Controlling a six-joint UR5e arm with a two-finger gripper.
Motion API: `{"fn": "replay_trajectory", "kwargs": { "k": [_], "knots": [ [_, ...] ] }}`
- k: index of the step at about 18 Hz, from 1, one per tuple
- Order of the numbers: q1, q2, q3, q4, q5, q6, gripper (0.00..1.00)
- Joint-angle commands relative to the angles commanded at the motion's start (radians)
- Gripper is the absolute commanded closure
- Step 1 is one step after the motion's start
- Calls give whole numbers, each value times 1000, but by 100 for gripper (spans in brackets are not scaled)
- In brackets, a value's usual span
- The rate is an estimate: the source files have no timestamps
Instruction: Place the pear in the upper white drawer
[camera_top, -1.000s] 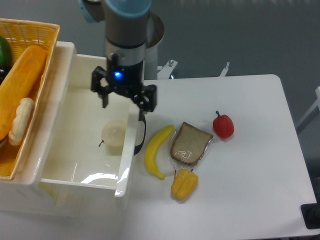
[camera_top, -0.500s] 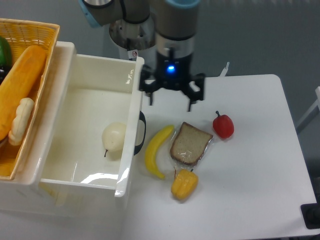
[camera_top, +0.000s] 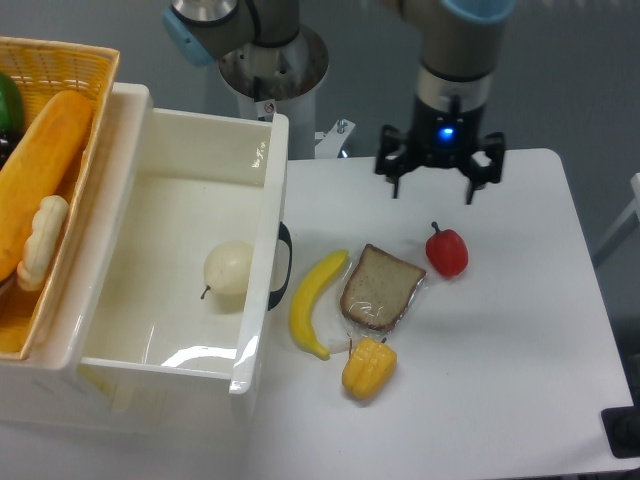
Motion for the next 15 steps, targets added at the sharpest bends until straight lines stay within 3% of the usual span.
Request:
{"fn": "replay_trajectory", "kwargs": {
  "k": [3, 8, 11, 15],
  "knots": [
    [8, -51, 8, 6, 80, 99, 0],
    [37, -143, 38, 8, 88, 359, 0],
    [37, -209, 63, 49, 88, 379, 0],
    [40, -216, 60, 69, 83, 381, 0]
  ]
}}
